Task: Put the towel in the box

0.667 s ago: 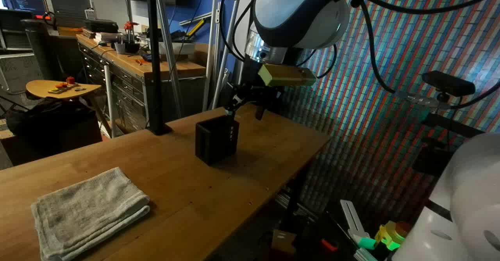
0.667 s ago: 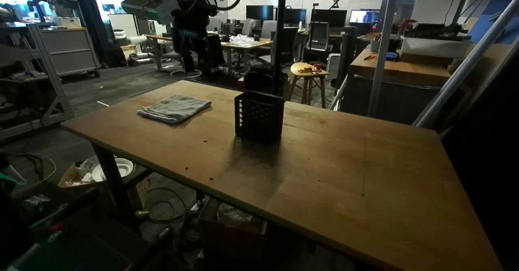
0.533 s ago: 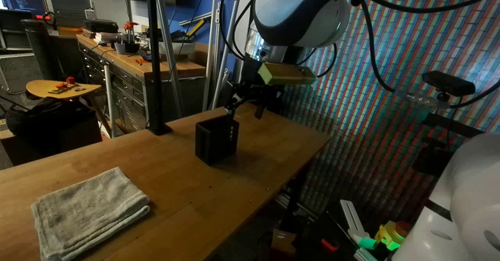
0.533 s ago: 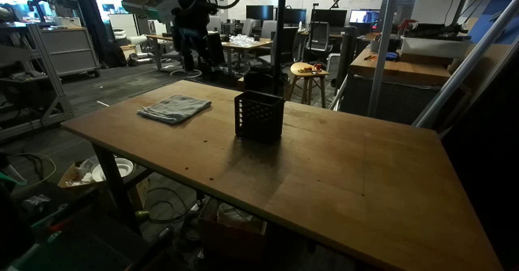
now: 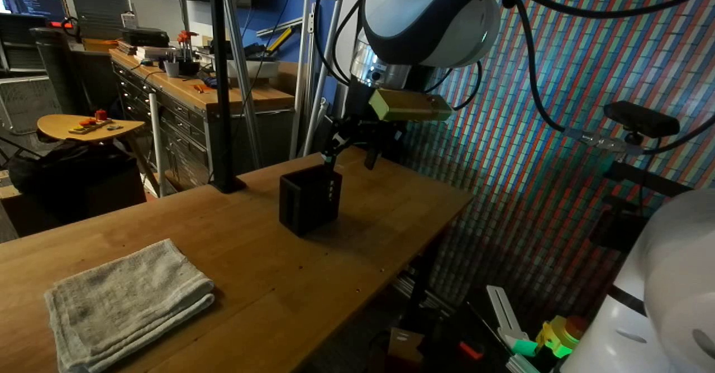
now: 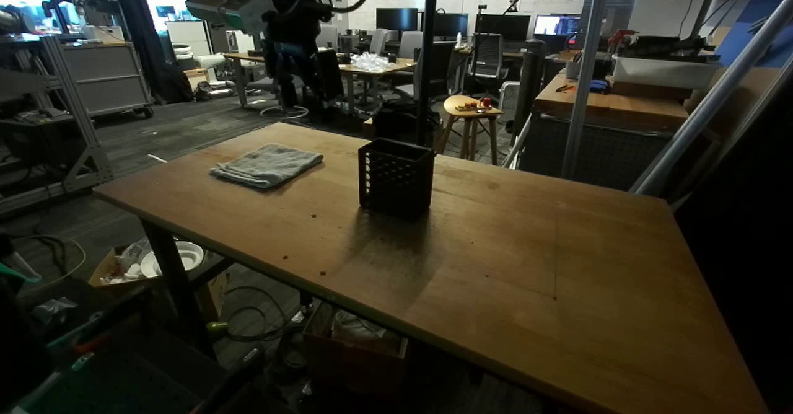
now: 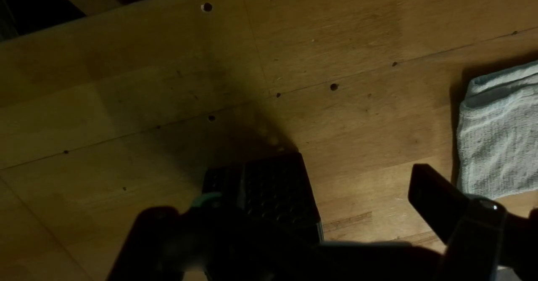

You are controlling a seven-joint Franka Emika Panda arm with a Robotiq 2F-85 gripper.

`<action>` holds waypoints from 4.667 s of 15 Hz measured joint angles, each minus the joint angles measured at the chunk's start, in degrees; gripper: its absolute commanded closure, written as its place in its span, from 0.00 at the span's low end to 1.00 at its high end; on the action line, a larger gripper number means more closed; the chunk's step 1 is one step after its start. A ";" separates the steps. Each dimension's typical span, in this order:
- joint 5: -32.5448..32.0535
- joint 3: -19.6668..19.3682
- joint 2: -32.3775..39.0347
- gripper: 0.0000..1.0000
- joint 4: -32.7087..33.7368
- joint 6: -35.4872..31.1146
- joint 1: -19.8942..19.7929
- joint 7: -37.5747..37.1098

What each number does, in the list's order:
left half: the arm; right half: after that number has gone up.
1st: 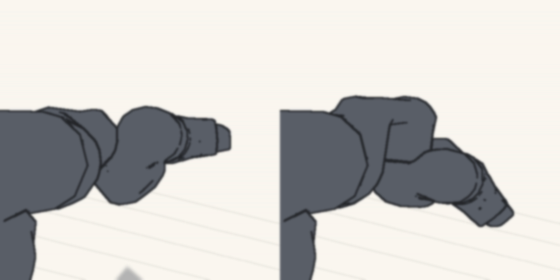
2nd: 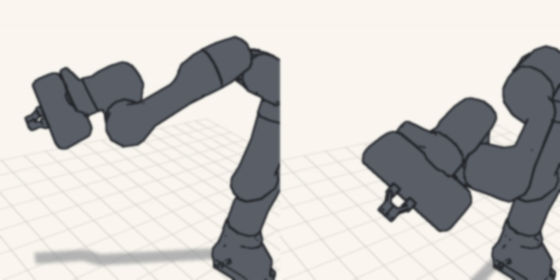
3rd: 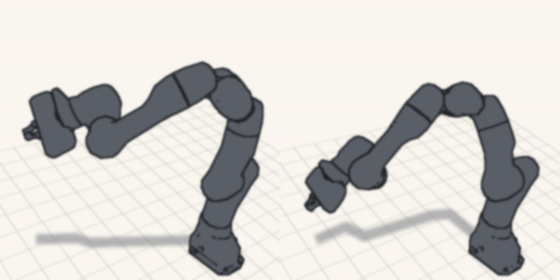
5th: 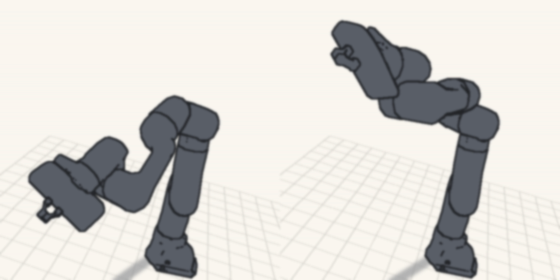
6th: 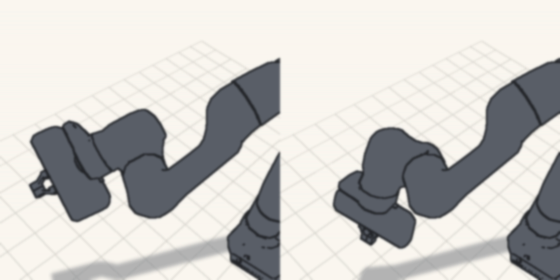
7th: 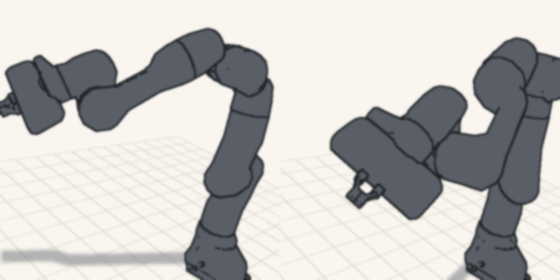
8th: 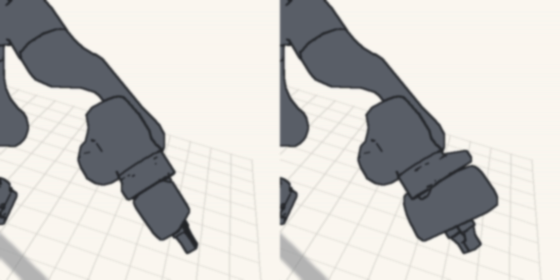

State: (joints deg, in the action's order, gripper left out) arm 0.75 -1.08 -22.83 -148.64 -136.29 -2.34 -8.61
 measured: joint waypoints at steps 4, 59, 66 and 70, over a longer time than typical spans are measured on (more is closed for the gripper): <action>0.00 0.00 0.00 0.00 0.00 0.00 0.00 0.00; -8.36 9.21 64.79 0.69 48.70 -16.49 19.46 1.43; -8.36 9.22 64.79 0.90 48.62 -18.10 19.67 1.76; -8.36 9.13 64.50 0.93 48.32 -20.46 19.88 1.75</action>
State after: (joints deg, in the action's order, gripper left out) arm -7.61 8.05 41.67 -100.33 -156.74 17.55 -6.86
